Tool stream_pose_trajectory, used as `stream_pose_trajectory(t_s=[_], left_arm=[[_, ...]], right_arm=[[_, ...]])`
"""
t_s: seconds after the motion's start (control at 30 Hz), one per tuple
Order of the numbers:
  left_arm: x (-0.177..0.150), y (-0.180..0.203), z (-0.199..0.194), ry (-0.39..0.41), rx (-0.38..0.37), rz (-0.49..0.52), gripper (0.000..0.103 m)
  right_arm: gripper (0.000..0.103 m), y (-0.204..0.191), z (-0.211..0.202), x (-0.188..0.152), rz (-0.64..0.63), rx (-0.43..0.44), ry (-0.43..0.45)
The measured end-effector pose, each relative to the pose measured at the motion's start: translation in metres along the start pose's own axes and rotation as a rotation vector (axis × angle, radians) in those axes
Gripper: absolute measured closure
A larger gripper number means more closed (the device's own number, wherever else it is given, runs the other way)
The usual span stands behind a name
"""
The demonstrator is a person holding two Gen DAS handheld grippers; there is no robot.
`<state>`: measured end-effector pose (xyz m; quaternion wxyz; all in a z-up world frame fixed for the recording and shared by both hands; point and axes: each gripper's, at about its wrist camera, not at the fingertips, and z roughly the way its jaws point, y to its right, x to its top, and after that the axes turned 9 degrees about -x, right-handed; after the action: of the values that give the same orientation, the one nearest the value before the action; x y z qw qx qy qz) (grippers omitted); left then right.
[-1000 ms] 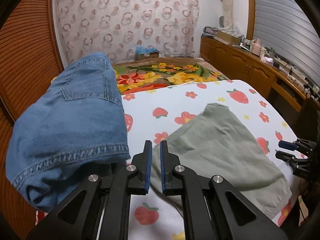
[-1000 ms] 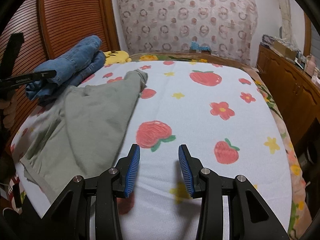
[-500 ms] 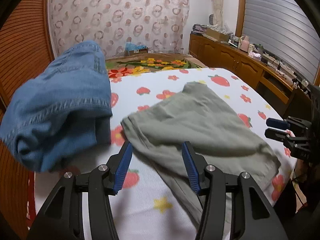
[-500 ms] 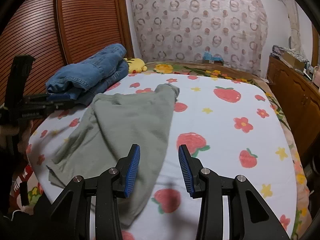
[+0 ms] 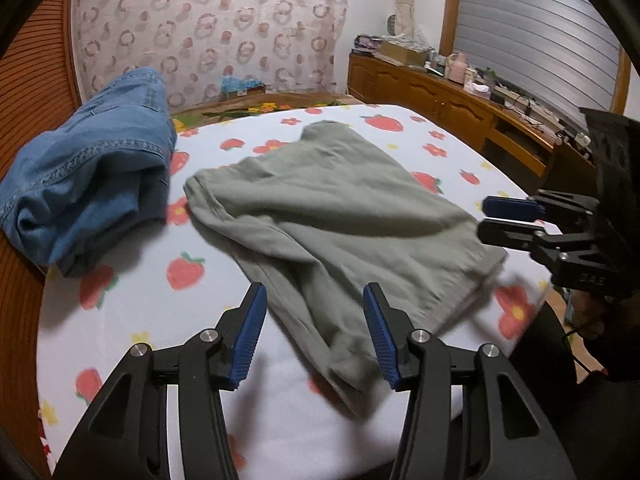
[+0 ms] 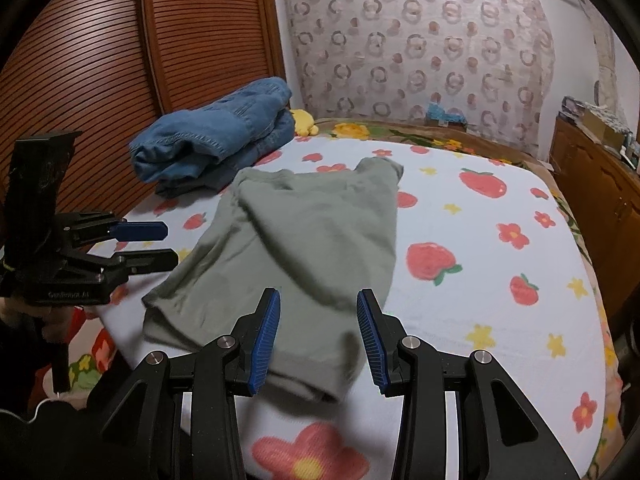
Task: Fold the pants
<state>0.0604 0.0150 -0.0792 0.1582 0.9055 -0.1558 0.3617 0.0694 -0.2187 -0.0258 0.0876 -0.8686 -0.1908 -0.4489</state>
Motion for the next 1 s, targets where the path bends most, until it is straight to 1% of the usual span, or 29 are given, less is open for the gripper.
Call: stream_pose_trajectory(t_s=[0.07, 0.23, 0.33, 0.47, 0.67, 0.7, 0.73, 0.8, 1.0], left_arm=[[-0.006, 0.005, -0.001, -0.006, -0.009, -0.007, 0.055], [-0.022, 0.010, -0.001, -0.026, -0.024, -0.037, 0.070], [-0.028, 0.014, -0.002, -0.029, -0.037, -0.045, 0.075], [-0.029, 0.020, -0.002, -0.033, -0.043, -0.042, 0.075], [-0.031, 0.020, 0.004, -0.058, -0.031, -0.049, 0.075], [-0.031, 0.019, 0.003, -0.057, -0.031, -0.049, 0.079], [-0.031, 0.019, 0.002, -0.052, -0.032, -0.050, 0.087], [-0.030, 0.019, 0.001, -0.042, -0.043, -0.058, 0.092], [-0.020, 0.029, -0.018, 0.012, -0.067, -0.040, 0.095]], right_arm=[[0.061, -0.002, -0.001, -0.002, -0.009, 0.003, -0.005], [0.062, -0.003, -0.005, -0.009, -0.010, 0.008, -0.020], [0.062, -0.002, -0.003, -0.010, -0.007, 0.010, -0.027], [0.061, -0.003, 0.001, -0.009, -0.001, 0.011, -0.037], [0.061, -0.005, 0.005, -0.012, 0.004, 0.015, -0.044], [0.061, -0.005, 0.006, -0.012, 0.004, 0.016, -0.045], [0.061, -0.004, 0.007, -0.013, 0.006, 0.016, -0.047], [0.061, -0.003, 0.007, -0.014, 0.010, 0.015, -0.050], [0.061, 0.000, 0.011, -0.014, 0.019, 0.009, -0.056]])
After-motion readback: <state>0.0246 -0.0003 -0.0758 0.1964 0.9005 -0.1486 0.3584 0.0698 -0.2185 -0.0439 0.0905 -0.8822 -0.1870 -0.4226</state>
